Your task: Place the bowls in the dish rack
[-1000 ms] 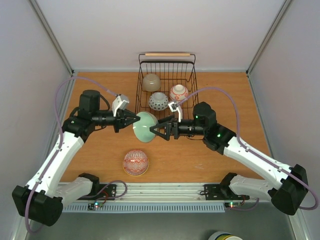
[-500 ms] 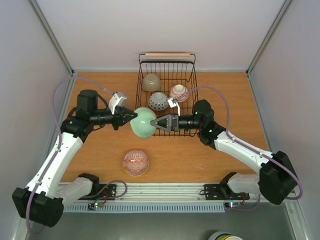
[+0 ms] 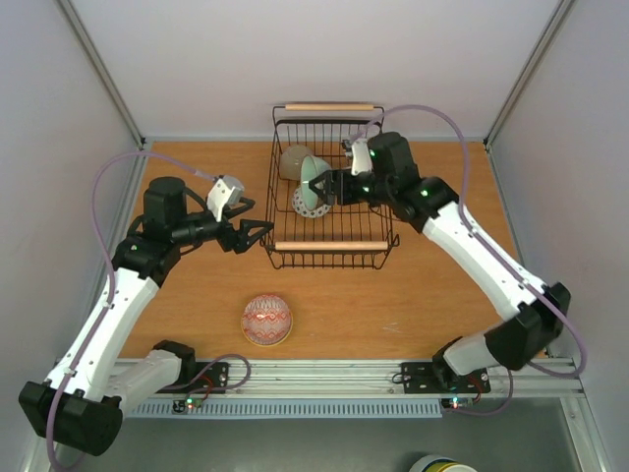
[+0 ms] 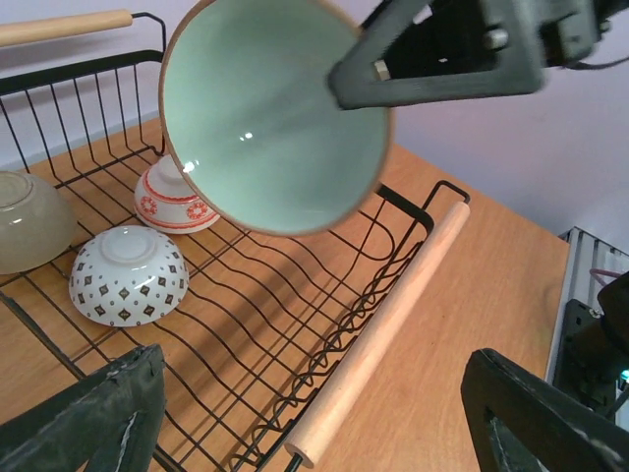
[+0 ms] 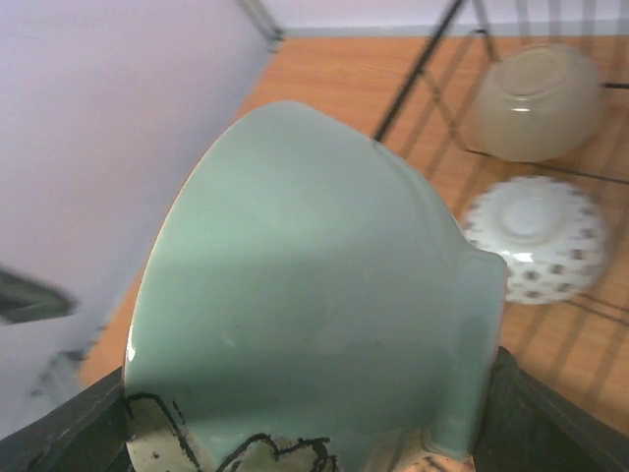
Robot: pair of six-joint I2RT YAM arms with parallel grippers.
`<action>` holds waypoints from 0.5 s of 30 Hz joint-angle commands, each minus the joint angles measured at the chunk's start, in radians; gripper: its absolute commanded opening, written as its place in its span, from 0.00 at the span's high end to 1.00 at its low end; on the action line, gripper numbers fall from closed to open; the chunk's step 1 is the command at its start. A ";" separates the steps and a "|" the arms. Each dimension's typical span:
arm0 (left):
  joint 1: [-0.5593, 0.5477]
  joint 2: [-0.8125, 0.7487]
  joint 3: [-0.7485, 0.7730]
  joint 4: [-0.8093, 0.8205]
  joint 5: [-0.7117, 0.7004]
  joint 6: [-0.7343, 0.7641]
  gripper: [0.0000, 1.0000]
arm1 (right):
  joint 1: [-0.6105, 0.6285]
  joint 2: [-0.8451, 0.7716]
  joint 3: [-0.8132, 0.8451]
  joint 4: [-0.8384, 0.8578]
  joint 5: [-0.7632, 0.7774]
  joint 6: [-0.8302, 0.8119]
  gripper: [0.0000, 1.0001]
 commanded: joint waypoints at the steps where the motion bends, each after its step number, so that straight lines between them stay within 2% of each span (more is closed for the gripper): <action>1: 0.000 -0.003 -0.003 0.059 -0.031 -0.009 0.17 | -0.002 0.134 0.187 -0.313 0.251 -0.165 0.99; 6: -0.002 0.001 -0.004 0.062 -0.029 -0.011 0.17 | 0.024 0.275 0.345 -0.461 0.500 -0.218 0.99; 10: -0.001 0.002 -0.006 0.062 -0.029 -0.010 0.17 | 0.038 0.348 0.393 -0.512 0.681 -0.231 0.99; 15: -0.001 0.006 -0.006 0.062 -0.023 -0.009 0.17 | 0.041 0.424 0.435 -0.553 0.747 -0.250 0.99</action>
